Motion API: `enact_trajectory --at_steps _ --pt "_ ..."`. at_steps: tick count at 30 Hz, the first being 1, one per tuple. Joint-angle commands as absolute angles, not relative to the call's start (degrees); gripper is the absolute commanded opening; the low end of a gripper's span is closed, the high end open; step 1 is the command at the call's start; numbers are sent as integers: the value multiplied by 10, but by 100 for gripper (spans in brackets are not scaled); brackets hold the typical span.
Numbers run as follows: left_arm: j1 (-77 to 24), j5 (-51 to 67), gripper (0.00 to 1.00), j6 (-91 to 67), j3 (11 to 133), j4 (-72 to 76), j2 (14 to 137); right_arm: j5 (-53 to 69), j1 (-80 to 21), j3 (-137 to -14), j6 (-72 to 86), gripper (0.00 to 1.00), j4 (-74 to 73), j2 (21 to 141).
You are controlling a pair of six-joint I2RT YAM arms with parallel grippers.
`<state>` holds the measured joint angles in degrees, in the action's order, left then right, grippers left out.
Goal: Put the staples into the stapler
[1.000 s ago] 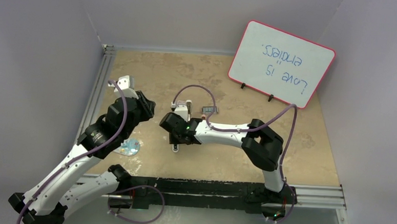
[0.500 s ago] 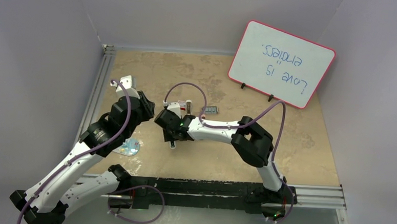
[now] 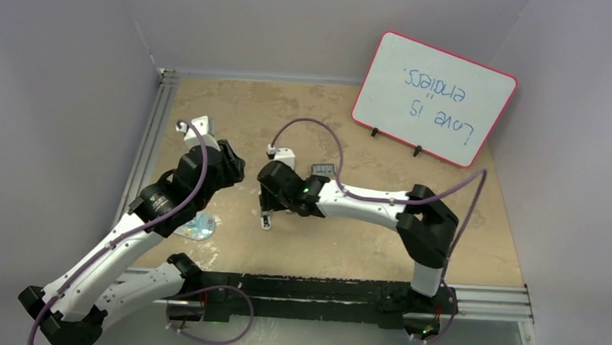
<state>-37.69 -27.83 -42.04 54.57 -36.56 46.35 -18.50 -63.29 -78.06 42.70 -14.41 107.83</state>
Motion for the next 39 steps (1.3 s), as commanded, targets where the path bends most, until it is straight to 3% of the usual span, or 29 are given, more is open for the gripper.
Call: enact_trajectory --at_steps 1,4,9,19,25,31,39 --pt "-380 -257 40 -453 560 -372 480 -203 -608 -722 430 48 -80 972" --pt "-380 -244 40 -464 552 -364 494 -213 -574 -677 436 37 -67 905" --pt "-379 -224 40 -468 547 -337 525 -231 -484 -641 438 36 -88 852" --pt "-379 -201 40 -421 554 -272 588 -195 -370 -713 336 27 -97 986" --pt "-376 -202 40 -399 547 -255 601 -200 -367 -769 260 26 -115 1067" --pt "-372 -203 39 -389 539 -250 603 -213 -364 -799 229 32 -135 1107" --pt "-371 -203 39 -382 537 -251 609 -192 -359 -792 217 27 -138 1121"
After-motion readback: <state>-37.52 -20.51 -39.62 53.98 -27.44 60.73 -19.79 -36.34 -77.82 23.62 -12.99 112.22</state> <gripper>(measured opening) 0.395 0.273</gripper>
